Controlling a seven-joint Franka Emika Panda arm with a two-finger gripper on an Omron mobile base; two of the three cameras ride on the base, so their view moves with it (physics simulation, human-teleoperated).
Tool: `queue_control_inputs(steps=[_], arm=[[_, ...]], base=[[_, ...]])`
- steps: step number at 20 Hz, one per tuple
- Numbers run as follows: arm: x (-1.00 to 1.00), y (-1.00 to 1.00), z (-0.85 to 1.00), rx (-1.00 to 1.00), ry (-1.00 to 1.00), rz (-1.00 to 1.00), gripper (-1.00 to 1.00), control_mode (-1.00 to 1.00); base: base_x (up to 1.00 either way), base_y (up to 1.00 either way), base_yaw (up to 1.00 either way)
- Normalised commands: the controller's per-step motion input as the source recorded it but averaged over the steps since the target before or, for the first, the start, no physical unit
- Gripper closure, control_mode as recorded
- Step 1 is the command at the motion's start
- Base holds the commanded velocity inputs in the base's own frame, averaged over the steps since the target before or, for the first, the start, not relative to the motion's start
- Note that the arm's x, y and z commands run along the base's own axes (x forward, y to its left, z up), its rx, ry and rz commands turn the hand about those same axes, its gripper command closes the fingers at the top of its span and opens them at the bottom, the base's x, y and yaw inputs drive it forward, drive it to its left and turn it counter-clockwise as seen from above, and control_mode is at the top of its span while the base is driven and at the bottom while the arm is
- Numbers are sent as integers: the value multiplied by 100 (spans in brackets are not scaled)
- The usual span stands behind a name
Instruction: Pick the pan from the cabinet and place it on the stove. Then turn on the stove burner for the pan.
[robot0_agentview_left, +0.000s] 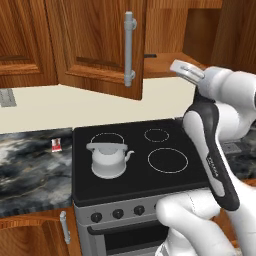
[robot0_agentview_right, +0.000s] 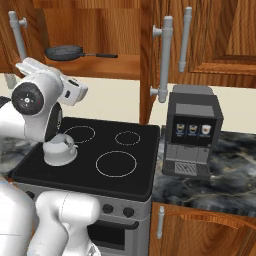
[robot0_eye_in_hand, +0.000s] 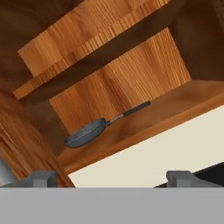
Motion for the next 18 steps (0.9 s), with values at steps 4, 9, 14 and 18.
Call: queue_control_inputs(steps=[4,9,14,18], arm=[[13,-11,-3,30,25,3,-100,-100],[25,4,-14,16,17,0,-100,-100],[26,11,-18,13,9,0,-100,-100],[23,29,-18,14,8,2,-100,-100]], base=[[0,0,0],[0,0,0],[0,0,0],[0,0,0]])
